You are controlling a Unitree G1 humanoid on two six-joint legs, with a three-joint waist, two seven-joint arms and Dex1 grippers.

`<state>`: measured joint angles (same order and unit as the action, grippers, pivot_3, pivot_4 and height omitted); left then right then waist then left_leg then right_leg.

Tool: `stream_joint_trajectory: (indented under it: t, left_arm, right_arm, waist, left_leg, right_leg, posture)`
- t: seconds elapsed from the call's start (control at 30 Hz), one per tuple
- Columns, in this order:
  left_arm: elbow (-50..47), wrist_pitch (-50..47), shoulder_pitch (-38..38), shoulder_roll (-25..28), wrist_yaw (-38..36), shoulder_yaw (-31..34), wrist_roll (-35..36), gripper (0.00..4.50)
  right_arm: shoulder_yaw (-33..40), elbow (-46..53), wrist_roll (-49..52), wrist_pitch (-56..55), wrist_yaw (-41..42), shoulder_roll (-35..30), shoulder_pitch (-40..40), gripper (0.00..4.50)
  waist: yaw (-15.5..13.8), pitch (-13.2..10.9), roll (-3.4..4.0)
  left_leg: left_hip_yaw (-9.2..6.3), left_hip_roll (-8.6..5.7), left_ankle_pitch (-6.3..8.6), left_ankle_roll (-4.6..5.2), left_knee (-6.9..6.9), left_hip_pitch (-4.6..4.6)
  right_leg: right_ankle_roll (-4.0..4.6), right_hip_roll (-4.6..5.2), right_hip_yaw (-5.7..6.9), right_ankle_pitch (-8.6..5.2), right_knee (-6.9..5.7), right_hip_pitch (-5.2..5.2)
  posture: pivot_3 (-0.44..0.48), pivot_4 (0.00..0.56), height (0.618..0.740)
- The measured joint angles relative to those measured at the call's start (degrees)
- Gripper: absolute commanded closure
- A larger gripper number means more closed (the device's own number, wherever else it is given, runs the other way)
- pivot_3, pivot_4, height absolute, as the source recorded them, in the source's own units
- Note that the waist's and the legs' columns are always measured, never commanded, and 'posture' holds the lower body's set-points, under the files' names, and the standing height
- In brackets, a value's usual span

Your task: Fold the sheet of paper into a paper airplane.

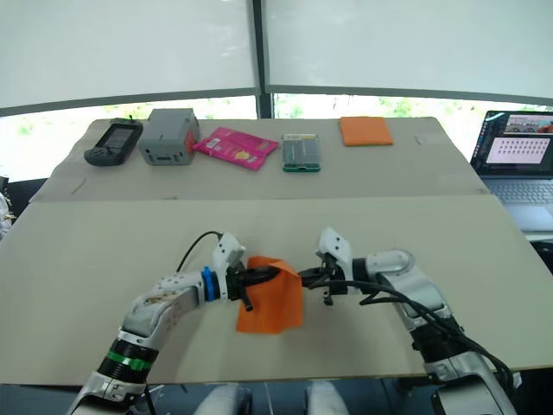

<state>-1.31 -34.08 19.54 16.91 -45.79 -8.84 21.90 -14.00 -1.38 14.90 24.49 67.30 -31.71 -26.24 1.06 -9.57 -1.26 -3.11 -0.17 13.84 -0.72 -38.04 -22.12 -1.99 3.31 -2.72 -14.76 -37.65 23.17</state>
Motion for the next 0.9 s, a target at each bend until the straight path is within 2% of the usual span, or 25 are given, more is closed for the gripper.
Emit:
stream_joint_trajectory:
  t: [0.27, 0.4, 0.73, 0.9]
  left_arm:
    - [-0.9, -2.5, 0.0, -3.9, 3.2, 5.1, 5.2, 4.5]
    - [-3.1, -3.8, -0.1, -4.1, 4.1, 7.2, 7.8, 4.5]
    - [-2.4, -3.0, -5.9, 4.3, 6.6, 7.8, 4.1, 4.5]
    - [-2.8, -2.2, -6.3, 5.5, 6.4, 7.3, 3.1, 4.5]
  right_arm:
    - [-1.1, -1.0, -0.2, -0.4, -0.4, 2.1, -1.6, 4.49]
    - [-1.1, -1.0, -0.2, -0.4, -0.5, 3.1, -2.9, 4.49]
    - [-1.9, -2.8, -0.3, -0.4, -1.3, 5.7, -5.3, 4.49]
    - [-2.2, -4.3, -0.6, -0.4, -1.5, 6.8, -7.0, 4.49]
  waist:
    - [-0.2, 0.0, 0.0]
    - [-0.1, 0.0, 0.0]
    - [0.0, 0.0, 0.0]
    - [0.0, 0.0, 0.0]
  left_leg:
    - [-0.01, -0.02, 0.0, -0.01, -0.02, -0.03]
    - [-0.02, -0.01, 0.0, -0.01, -0.02, -0.01]
    - [-0.05, 0.0, 0.0, -0.01, -0.02, 0.04]
    - [-0.06, 0.0, 0.0, -0.01, -0.02, 0.07]
  right_leg:
    - [-0.03, 0.06, -0.02, 0.02, 0.04, -0.01]
    - [-0.03, 0.03, -0.01, 0.02, 0.04, -0.01]
    - [0.02, 0.03, -0.01, 0.05, 0.01, -0.02]
    - [0.02, 0.05, -0.02, 0.05, 0.01, -0.02]
  posture:
    - [0.0, 0.15, 0.74]
    - [0.0, 0.15, 0.74]
    - [0.0, 0.15, 0.74]
    - [0.0, 0.15, 0.74]
